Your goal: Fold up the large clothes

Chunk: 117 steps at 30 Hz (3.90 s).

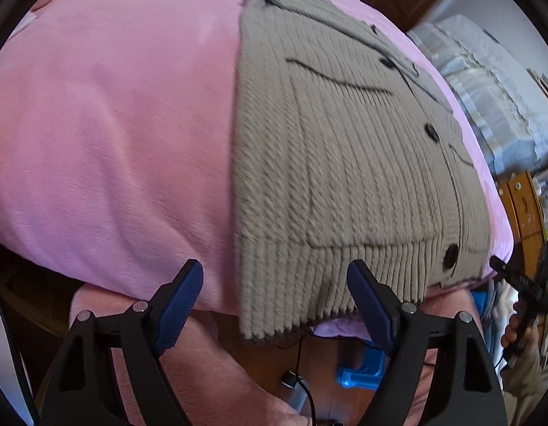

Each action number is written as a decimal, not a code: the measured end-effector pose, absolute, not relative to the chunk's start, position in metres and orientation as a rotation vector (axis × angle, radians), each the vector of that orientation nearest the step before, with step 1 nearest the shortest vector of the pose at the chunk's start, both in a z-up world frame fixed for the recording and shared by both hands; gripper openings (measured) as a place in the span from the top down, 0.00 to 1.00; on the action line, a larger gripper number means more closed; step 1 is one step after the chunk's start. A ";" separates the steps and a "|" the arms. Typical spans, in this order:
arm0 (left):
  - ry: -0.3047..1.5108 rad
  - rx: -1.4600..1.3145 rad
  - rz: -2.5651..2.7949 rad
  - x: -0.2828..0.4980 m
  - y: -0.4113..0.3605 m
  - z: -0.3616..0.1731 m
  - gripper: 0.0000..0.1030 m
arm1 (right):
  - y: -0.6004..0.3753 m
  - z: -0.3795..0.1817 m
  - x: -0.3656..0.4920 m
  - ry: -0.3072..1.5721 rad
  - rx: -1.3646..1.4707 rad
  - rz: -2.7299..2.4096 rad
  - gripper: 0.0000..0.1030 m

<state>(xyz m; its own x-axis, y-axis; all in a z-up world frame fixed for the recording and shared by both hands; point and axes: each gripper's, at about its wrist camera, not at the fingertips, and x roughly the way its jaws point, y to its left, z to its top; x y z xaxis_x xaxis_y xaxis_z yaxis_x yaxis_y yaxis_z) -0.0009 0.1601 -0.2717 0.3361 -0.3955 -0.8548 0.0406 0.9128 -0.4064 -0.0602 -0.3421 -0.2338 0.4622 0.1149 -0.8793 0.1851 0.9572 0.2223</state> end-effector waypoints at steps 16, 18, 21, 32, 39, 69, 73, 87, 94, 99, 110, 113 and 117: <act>1.234 -0.336 -0.341 -0.001 0.147 -0.288 0.70 | -0.324 -0.262 -0.049 1.154 0.257 0.079 0.83; 1.245 -0.356 -0.329 0.002 0.147 -0.290 0.67 | -0.325 -0.264 -0.047 1.162 0.270 0.078 0.80; 1.250 -0.390 -0.328 0.003 0.148 -0.292 0.67 | -0.324 -0.266 -0.045 1.162 0.268 0.076 0.80; 1.234 -0.463 -0.368 0.013 0.147 -0.221 0.93 | -0.300 -0.181 -0.054 1.017 0.156 0.161 0.93; 0.992 -0.762 -0.358 0.052 0.186 -0.132 0.93 | -0.330 -0.085 -0.013 0.778 0.321 0.184 0.93; 0.961 -0.547 -0.193 0.425 0.171 -0.175 0.21 | -0.391 -0.189 0.362 0.916 0.561 0.045 0.50; 0.959 -0.506 -0.215 0.430 0.171 -0.173 0.21 | -0.393 -0.186 0.370 0.909 0.536 0.071 0.50; 1.046 -0.389 -0.390 0.453 0.141 -0.205 0.21 | -0.390 -0.204 0.395 0.940 0.516 0.237 0.48; 1.059 -0.328 -0.430 0.454 0.133 -0.212 0.21 | -0.386 -0.208 0.395 0.953 0.442 0.285 0.47; 1.061 -0.297 -0.476 0.450 0.132 -0.212 0.21 | -0.384 -0.210 0.394 0.972 0.382 0.346 0.40; 1.002 -0.208 -0.446 0.448 0.133 -0.205 0.22 | -0.370 -0.217 0.400 0.973 0.260 0.322 0.37; 0.972 -0.161 -0.418 0.446 0.136 -0.200 0.22 | -0.367 -0.217 0.405 0.965 0.206 0.281 0.42; 0.980 -0.164 -0.396 0.449 0.147 -0.202 0.22 | -0.361 -0.219 0.412 0.976 0.143 0.241 0.71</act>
